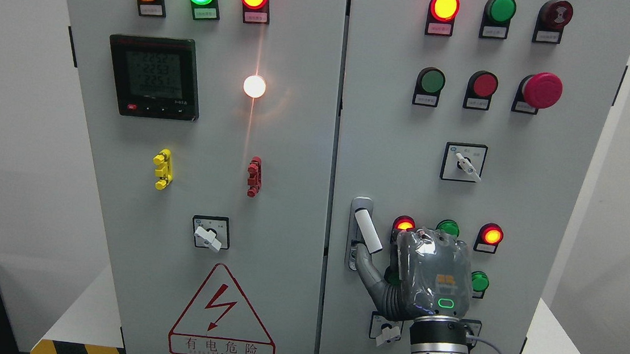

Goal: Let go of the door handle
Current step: 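Rotate the gripped handle outward to horizontal with the right hand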

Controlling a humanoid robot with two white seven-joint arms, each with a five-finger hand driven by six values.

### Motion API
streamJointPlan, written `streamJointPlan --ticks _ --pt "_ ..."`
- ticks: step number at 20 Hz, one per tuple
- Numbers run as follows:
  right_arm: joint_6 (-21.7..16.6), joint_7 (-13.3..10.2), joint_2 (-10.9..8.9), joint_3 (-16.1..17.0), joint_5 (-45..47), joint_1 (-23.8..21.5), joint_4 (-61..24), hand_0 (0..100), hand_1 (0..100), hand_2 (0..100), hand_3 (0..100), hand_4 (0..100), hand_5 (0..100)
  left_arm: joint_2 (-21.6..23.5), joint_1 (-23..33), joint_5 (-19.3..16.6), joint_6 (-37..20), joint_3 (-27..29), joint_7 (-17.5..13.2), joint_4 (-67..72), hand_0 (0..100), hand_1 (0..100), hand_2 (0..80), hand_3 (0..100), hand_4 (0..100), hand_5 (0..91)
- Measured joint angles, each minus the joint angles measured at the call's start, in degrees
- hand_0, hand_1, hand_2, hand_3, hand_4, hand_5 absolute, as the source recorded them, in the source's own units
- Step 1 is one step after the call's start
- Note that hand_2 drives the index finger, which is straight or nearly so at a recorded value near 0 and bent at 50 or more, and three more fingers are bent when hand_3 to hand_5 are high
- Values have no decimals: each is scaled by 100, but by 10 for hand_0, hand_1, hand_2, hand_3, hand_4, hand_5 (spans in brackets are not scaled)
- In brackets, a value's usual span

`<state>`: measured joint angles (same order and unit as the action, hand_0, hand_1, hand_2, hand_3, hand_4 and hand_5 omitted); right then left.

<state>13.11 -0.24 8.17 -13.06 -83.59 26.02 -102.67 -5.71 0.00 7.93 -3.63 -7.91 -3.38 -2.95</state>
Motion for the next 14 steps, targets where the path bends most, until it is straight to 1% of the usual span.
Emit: streamJointPlan --ticks 14 --pt "0 -14 0 29 -7 1 -24 492 344 931 1000 1000 992 0 0 -1 0 0 0 2 120 556 0 0 0 0"
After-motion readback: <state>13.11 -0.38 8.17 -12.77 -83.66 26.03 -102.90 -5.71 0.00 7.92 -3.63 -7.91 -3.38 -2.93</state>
